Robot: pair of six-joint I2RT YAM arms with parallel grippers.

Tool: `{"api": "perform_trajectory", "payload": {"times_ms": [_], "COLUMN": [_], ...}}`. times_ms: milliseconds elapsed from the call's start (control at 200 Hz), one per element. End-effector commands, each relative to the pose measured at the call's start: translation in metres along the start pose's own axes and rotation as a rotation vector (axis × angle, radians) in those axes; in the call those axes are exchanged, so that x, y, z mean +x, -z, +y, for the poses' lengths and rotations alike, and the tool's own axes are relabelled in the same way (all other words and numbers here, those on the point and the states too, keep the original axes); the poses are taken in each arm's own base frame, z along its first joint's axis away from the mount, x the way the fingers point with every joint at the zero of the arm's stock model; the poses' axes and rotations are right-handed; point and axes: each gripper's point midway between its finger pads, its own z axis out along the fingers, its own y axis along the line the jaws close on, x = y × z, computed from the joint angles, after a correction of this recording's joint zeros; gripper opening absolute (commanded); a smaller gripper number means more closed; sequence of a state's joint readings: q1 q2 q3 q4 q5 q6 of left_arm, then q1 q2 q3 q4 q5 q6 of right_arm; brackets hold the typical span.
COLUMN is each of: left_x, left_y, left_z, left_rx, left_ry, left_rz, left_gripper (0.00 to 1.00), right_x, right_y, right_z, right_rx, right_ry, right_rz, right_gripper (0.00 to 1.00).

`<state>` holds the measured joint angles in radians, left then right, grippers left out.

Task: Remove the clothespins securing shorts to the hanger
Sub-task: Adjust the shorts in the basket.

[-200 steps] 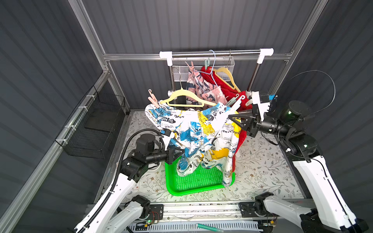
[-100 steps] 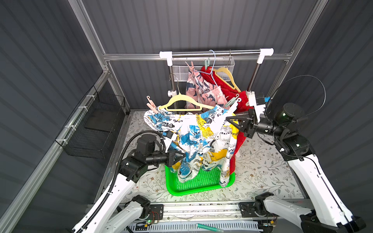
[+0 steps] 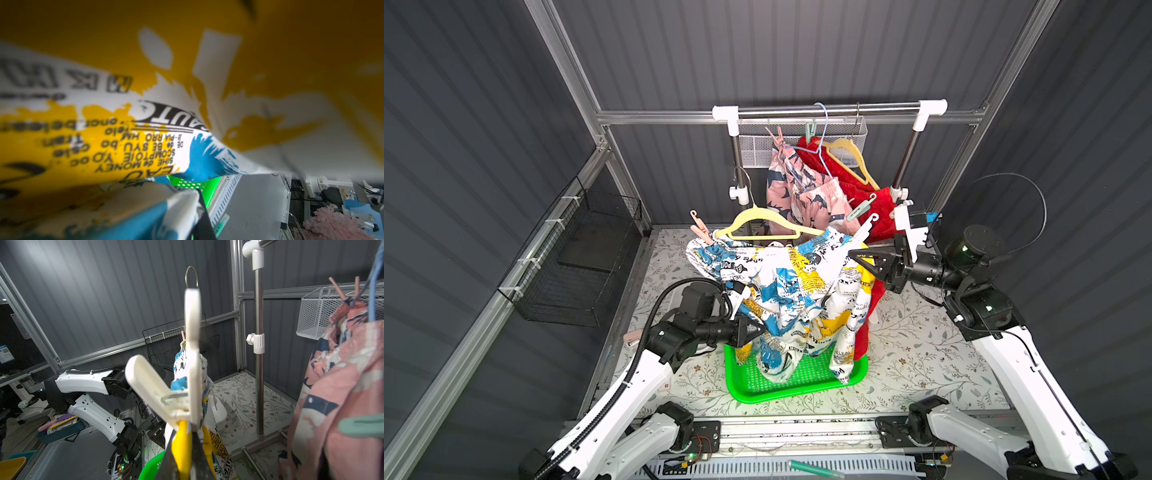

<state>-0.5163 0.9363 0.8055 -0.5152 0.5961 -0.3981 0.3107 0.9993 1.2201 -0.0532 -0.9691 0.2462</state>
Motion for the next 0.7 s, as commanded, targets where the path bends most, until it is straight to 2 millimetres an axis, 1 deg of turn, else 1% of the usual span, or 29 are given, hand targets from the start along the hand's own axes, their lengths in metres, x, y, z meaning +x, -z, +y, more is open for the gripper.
{"api": "perform_trajectory", "payload": {"times_ms": [0,180,320,440,500,535,600,695], "left_x": [-0.004,-0.002,0.001,0.002,0.004,0.004,0.005,0.009], "left_y": [-0.009,-0.019,-0.023,-0.023,-0.022,-0.02,-0.015,-0.005], "left_z": [0.01,0.029,0.039,0.042,0.043,0.043,0.042,0.045], "left_rx": [-0.029,-0.087,-0.114,-0.123,-0.129,-0.136,-0.155,-0.203], "left_ry": [0.014,0.055,0.084,0.099,0.105,0.108,0.11,0.122], "left_rz": [-0.025,-0.021,-0.03,-0.033,-0.031,-0.032,-0.033,-0.031], "left_gripper": [0.0,0.0,0.0,0.0,0.08,0.15,0.23,0.41], "right_x": [-0.022,-0.001,0.018,0.037,0.047,0.051,0.061,0.073], "right_y": [0.007,0.007,0.01,0.013,0.016,0.018,0.02,0.025], "right_z": [0.011,0.006,0.005,0.003,0.002,0.001,0.002,0.002], "right_rx": [-0.006,-0.004,-0.006,0.011,0.023,0.033,0.035,0.057], "right_ry": [0.175,0.228,0.265,0.272,0.268,0.266,0.268,0.268], "right_rz": [-0.114,-0.135,-0.148,-0.145,-0.151,-0.158,-0.163,-0.172], "right_gripper": [0.0,0.0,0.0,0.0,0.0,0.0,0.0,0.0]}}
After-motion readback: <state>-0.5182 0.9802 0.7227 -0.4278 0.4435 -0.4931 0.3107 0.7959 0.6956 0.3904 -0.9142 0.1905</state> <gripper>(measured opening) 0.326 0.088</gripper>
